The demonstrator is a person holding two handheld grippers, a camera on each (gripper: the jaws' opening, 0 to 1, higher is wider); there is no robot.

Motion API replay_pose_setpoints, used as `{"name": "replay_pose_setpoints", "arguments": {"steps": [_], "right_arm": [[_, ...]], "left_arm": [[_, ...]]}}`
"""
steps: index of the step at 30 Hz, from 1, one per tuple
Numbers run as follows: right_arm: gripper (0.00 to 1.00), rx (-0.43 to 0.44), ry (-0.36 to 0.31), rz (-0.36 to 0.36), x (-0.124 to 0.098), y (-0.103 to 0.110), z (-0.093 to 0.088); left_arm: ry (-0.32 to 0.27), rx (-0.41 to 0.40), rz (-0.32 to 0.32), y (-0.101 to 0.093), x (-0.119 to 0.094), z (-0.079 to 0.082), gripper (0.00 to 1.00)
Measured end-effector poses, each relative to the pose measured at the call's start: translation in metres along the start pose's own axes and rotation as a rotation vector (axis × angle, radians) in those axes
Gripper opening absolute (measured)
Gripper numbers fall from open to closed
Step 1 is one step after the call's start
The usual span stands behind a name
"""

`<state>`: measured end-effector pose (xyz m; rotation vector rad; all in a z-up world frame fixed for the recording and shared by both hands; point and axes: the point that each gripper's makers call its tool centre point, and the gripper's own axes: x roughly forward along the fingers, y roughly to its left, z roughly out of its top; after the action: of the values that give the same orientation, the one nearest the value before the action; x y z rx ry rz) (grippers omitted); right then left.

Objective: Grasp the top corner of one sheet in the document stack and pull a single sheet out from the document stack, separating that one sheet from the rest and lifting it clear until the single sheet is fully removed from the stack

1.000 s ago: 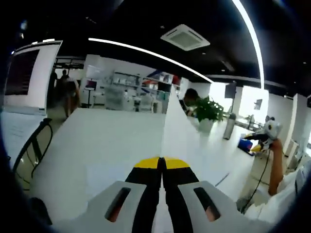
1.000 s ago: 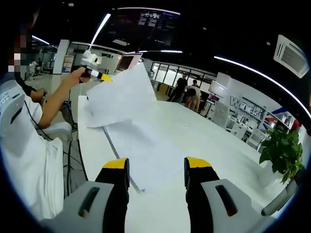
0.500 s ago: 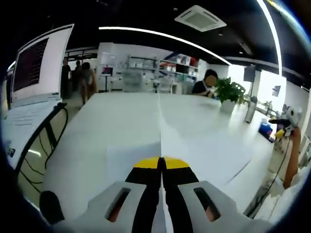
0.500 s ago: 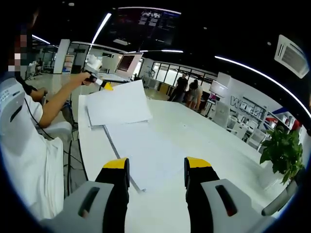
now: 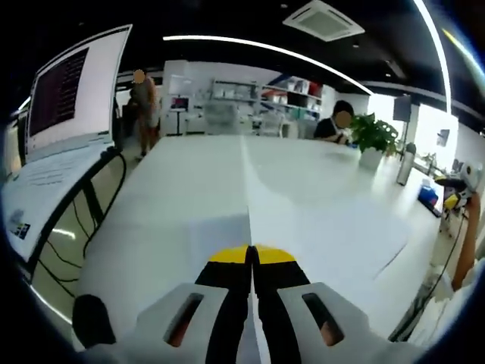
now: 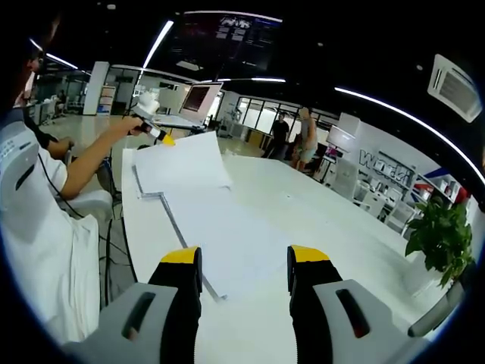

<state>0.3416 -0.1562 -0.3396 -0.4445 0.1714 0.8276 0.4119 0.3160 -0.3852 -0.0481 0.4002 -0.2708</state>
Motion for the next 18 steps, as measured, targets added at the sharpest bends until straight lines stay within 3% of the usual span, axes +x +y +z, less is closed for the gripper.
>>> {"name": "replay_pose_setpoints", "arguments": {"steps": [7, 13, 18], "right_arm": [[0.45, 0.0, 0.002, 0.001, 0.001, 0.0, 0.0], [0.45, 0.0, 0.001, -0.001, 0.001, -0.001, 0.0], [0.45, 0.0, -0.001, -0.001, 0.0, -0.001, 0.001]], "left_arm": [[0.03, 0.011, 0.026, 0.011, 0.005, -0.008, 0.03], [0.05, 0.014, 0.002, 0.003, 0.01, -0.012, 0.03], [0.069, -0.033, -0.035, -0.004, 0.014, -0.016, 0.03]]}}
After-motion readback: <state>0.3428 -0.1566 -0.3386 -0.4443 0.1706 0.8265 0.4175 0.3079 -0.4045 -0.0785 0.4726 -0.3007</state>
